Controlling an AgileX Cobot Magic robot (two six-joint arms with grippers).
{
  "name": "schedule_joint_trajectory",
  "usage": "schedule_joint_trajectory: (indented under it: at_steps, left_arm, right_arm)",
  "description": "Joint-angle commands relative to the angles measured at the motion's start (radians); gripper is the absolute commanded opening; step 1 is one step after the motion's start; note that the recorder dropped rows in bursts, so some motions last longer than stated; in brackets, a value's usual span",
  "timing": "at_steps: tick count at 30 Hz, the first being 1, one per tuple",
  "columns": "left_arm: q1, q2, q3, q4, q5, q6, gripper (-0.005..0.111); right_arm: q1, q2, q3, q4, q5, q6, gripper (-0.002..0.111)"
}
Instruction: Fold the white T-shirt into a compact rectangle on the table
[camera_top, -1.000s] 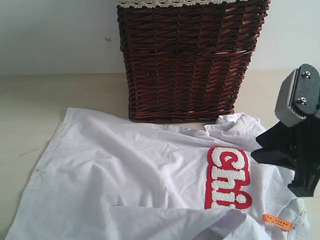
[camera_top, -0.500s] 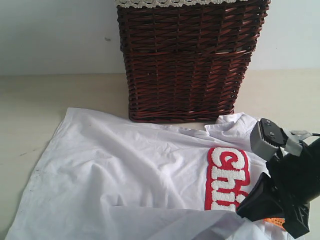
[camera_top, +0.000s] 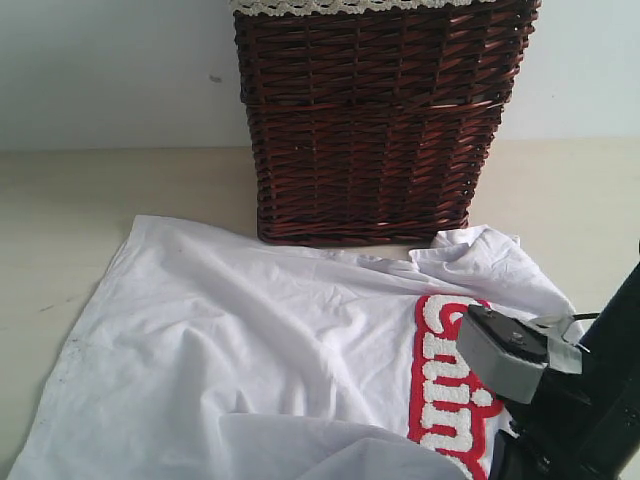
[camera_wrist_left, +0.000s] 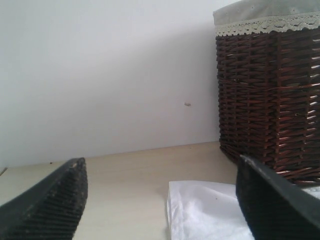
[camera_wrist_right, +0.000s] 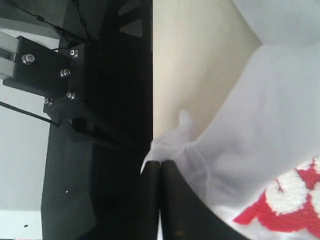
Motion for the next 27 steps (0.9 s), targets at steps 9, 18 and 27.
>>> schedule_joint_trajectory:
  at_steps: [9, 18, 27]
  left_arm:
    - [0.001, -0.006, 0.003, -0.004, 0.001, -0.003, 0.078]
    - [0.001, -0.006, 0.003, -0.004, 0.001, -0.003, 0.078]
    - [0.001, -0.006, 0.003, -0.004, 0.001, -0.003, 0.078]
  right_arm:
    - [0.004, -0.368, -0.003, 0.075, -0.591, 0.01, 0.0]
    - [0.004, -0.037, -0.003, 0.061, -0.666, 0.054, 0.0]
    - [0.055, 0.048, -0.003, 0.051, 0.013, -0.152, 0.0]
